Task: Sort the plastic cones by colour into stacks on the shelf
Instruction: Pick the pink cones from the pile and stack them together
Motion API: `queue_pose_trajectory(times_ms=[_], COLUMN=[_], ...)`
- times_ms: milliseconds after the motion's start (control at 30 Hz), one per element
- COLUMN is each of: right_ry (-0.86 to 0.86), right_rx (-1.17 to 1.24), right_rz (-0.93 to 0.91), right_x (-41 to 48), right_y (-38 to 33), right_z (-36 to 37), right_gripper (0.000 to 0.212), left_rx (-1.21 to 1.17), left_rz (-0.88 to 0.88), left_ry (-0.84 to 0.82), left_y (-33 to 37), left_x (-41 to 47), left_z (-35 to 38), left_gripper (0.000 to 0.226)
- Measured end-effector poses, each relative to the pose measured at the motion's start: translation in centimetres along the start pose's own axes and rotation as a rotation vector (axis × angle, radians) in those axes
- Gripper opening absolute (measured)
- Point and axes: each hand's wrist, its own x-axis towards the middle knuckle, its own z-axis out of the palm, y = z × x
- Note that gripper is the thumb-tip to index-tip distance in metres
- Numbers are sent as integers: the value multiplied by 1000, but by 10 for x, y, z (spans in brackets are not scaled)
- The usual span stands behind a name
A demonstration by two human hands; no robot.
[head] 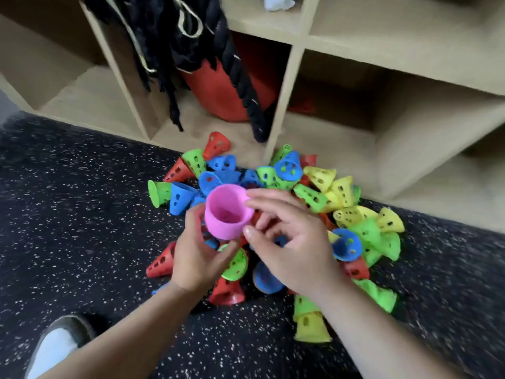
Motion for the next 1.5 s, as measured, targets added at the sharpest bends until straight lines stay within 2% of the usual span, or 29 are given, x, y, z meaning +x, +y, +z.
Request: queue_pose_trajectory(times_ms=[67,200,400,567,667,767,967,1133,1200,1233,1300,1367,1500], right_ry=[143,409,547,664,740,655,249,115,77,66,97,177,390], right_rx=[16,101,60,59,67,-68,-419,-568,-629,-650,-652,-602,-326], right_rz=[13,122,288,479,568,566,583,608,609,615,640,669,723], right_x=[-20,-60,-108,-118,-114,-108,-69,-35,-28,-26,-22,-19,-22], right_y=[5,18,52,68,74,75,100,117,124,126,123,118,102], right_z=[-2,0,-9,-28,-35,-42,-37,-25,-22,-21,-20,-23,-40], right_gripper=[31,19,13,6,9,13,23,30,22,13,19,14,20], left_rx=[-10,44,71,118,123,160,142,92,89,90,90,86,72], left_rz=[24,43,-20,-44,-79,-85,-74,-64,-73,-76,-73,-73,-74], left_ry=[-11,-36,-74,-16,30,65,50,18,3,0,2,2,-17], left_y=[6,11,13,13,13,15,20,17,15,15,14,13,17], left_x=[-8,-24,-34,-21,-17,-19,-32,-38,-38,-38,-36,-34,-30], left_z=[6,18,19,1,-11,-14,-8,-5,-5,-6,-5,-4,4], left_gripper=[74,79,78,75,75,72,71,73,74,75,75,74,74])
